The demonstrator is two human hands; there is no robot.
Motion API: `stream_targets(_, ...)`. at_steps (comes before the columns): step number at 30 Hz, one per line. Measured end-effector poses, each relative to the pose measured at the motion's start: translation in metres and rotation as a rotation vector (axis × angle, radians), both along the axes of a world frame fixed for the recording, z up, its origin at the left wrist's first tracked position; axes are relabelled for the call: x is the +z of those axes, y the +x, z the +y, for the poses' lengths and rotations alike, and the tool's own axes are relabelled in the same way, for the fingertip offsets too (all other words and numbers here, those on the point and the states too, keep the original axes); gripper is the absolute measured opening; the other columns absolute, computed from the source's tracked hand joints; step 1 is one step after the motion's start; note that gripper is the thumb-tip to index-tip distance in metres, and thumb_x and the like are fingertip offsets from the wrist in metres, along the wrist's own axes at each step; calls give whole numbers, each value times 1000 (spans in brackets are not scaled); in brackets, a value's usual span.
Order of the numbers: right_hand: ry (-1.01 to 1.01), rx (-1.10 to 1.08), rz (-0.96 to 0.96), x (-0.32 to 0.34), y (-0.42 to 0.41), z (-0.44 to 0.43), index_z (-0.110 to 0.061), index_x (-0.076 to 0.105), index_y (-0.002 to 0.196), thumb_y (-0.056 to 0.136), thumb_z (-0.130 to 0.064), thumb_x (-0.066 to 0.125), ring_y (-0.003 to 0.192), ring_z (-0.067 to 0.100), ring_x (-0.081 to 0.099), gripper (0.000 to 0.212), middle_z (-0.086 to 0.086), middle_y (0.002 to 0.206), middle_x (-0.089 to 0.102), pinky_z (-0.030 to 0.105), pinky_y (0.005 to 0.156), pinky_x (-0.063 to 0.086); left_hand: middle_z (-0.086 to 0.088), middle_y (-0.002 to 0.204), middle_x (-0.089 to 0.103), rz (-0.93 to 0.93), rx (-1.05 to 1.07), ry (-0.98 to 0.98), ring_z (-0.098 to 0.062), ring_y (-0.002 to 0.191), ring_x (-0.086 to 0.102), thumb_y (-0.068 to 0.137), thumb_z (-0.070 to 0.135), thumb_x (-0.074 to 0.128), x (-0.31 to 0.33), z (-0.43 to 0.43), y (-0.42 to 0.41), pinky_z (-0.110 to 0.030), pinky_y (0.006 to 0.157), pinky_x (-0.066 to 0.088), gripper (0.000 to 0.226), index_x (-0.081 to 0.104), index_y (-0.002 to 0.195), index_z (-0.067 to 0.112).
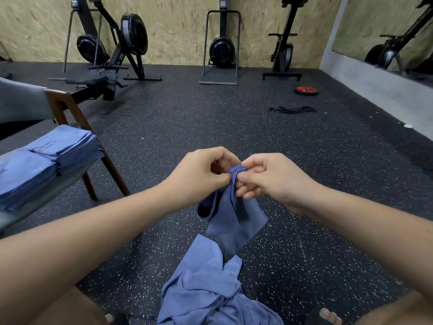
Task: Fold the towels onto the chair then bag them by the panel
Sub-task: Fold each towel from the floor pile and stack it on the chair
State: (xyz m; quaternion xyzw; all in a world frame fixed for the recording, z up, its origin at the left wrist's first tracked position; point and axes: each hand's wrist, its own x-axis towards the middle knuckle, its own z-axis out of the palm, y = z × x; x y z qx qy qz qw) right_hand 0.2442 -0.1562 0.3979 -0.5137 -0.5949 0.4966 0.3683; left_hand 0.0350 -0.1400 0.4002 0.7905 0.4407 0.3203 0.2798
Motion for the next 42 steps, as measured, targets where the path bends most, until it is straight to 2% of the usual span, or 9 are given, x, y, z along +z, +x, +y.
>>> stream_targets(5, 203, -29, -246, 0, 9, 6, -10, 74, 94, 98, -17, 77, 60, 17, 59, 8, 5, 67, 65, 36, 60, 52, 9, 88, 67, 94, -13, 154, -10, 75, 65, 90, 15, 75, 3, -3, -1, -30, 72, 55, 26, 55, 99, 29)
stream_targets(12, 344, -54, -280, 5, 18, 8, -12, 71, 88, 98, -19, 74, 66, 1, 52, 13, -12, 71, 67, 22, 64, 42, 9, 80, 64, 319, -34, 299, -11, 77, 60, 88, 25, 64, -1, 6, -10, -38, 76, 53, 7, 68, 87, 30)
stream_targets(16, 372, -6, -275, 5, 18, 7, -16, 69, 91, 100, -21, 71, 82, 24, 67, 10, 7, 92, 76, 48, 84, 55, 10, 76, 57, 305, -37, 278, -7, 75, 57, 93, 57, 56, -2, 4, -8, -34, 72, 49, 30, 56, 75, 33)
stream_targets(19, 406, 28, -271, 4, 17, 7, -19, 68, 93, 101, -24, 69, 95, 38, 68, 9, 11, 96, 75, 57, 90, 55, 11, 73, 48, 386, -8, 316, -5, 69, 51, 87, 72, 59, -7, 5, -5, -35, 65, 46, 48, 41, 69, 32)
stream_targets(23, 449, 28, -292, 1, 19, 8, -23, 67, 93, 97, -33, 67, 93, 37, 66, 10, 8, 94, 73, 58, 88, 54, 9, 70, 46, 407, -3, 328, -13, 65, 48, 85, 48, 58, -9, 11, -6, -39, 63, 47, 35, 37, 65, 28)
stream_targets(26, 448, 10, -289, -1, 23, 11, -25, 66, 94, 98, -34, 65, 91, 37, 65, 9, 8, 94, 73, 57, 88, 53, 8, 70, 51, 397, -21, 336, -14, 67, 51, 87, 39, 58, -6, 17, -13, -33, 65, 41, 23, 48, 68, 27)
stream_targets(29, 429, 1, -310, -3, 29, 15, -27, 65, 96, 100, -33, 65, 92, 38, 65, 7, 9, 95, 73, 56, 89, 53, 13, 73, 58, 388, -22, 343, -6, 68, 56, 94, 36, 69, -3, 22, -24, -20, 67, 37, 18, 67, 77, 30)
stream_targets(35, 408, -4, -359, -4, 37, 18, -26, 65, 97, 105, -24, 65, 93, 38, 64, 8, 11, 97, 73, 54, 89, 52, 18, 78, 68, 395, -47, 313, 4, 73, 61, 93, 38, 80, 3, 30, -43, -9, 68, 37, 13, 77, 84, 30)
stream_targets(42, 398, -25, -321, -7, 41, 22, -27, 65, 97, 104, -26, 64, 96, 39, 64, 8, 10, 99, 74, 58, 92, 51, 15, 67, 69, 239, 11, 273, -4, 60, 61, 88, 38, 88, 8, 29, -53, -15, 57, 42, 21, 74, 76, 27)
